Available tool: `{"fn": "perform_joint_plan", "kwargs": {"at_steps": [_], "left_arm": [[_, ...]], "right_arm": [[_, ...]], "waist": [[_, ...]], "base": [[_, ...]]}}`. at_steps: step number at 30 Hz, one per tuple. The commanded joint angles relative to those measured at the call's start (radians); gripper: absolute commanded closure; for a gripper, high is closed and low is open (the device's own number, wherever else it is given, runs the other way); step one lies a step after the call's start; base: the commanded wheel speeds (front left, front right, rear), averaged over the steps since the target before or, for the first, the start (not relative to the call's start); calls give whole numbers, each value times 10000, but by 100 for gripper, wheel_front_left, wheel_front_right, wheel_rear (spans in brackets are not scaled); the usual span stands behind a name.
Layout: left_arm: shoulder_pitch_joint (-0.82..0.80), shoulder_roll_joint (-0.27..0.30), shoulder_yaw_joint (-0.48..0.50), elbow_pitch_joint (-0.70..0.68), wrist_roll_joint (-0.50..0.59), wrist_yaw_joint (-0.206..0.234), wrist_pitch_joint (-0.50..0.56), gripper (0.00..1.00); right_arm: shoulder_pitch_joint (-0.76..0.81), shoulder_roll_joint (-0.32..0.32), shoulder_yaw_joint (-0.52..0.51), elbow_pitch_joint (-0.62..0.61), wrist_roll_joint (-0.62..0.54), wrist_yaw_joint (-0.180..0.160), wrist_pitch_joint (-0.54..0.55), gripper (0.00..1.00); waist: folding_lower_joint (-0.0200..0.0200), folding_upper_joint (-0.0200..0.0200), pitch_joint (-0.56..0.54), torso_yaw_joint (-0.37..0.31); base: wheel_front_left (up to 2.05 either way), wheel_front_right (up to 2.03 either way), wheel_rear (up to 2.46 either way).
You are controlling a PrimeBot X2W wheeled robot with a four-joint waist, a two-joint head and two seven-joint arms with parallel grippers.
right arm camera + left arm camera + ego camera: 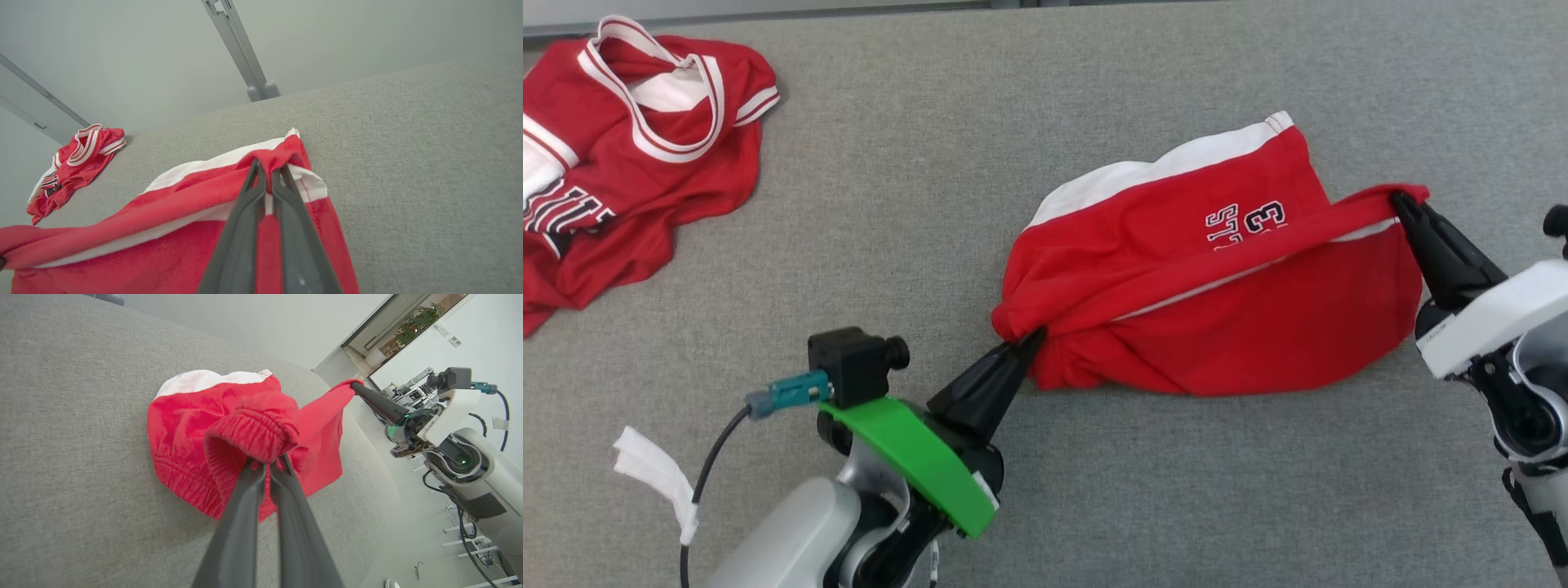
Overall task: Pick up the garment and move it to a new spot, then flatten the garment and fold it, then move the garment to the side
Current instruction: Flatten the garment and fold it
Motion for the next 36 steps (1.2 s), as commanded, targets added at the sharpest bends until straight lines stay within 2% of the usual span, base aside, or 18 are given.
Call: {"fn": "perform_joint_plan", "kwargs": {"at_steps": [1, 9, 15, 16, 17, 19, 20, 21, 22, 29, 36], "left_arm": [[-468, -94, 27, 208, -88, 4, 184, 100], [-2251, -584, 564, 1792, -464, 274, 805, 100], [-3004, -944, 542, 2730, -721, 96, 1159, 100], [-3083, -1029, 520, 2834, -812, 34, 1177, 95], [-3153, -1091, 524, 2920, -850, 8, 1185, 85], [-3316, -1111, 433, 3090, -757, -44, 1230, 75], [-3349, -1155, 369, 3177, -734, -80, 1268, 62], [-3343, -1205, 324, 3233, -755, -103, 1269, 50], [-3316, -1240, 284, 3303, -808, -123, 1316, 0], [-2867, -1050, 189, 3352, -503, -50, 976, 0], [-1865, -831, 34, 2692, -539, 74, 713, 0]], "right_arm": [[-421, 7, 57, 257, -147, 3, 205, 100], [-2964, 119, 595, 2209, -683, 3, 923, 100], [-4150, 232, 1112, 3389, -889, 3, 1013, 100], [-4315, 228, 1184, 3555, -939, 3, 962, 100], [-4418, 214, 1226, 3694, -963, 3, 901, 100], [-4592, 220, 1294, 3959, -994, 3, 708, 100], [-4682, 210, 1363, 4073, -1050, 3, 580, 100], [-4716, 195, 1443, 4159, -1059, 3, 511, 73], [-4754, 157, 1544, 4255, -1128, 3, 404, 0], [-4896, 45, 1685, 4525, -1395, 3, -572, 0], [-4100, -286, 1705, 3813, -1227, 3, -831, 0]], "waist": [[1, -1, 556, 425], [1, -1, 1383, 668], [1, -1, 1657, 835], [1, -1, 1674, 861], [1, -1, 1682, 888], [1, -1, 1673, 944], [1, -1, 1660, 970], [1, -1, 1639, 988], [1, -1, 1604, 1001], [1, -1, 1388, 930], [1, -1, 1039, 691]], "base": [[0, 0, 0], [0, 0, 0], [0, 0, 0], [0, 0, 0], [0, 0, 0], [0, 0, 0], [0, 0, 0], [0, 0, 0], [0, 0, 0], [0, 0, 0], [0, 0, 0]]}}
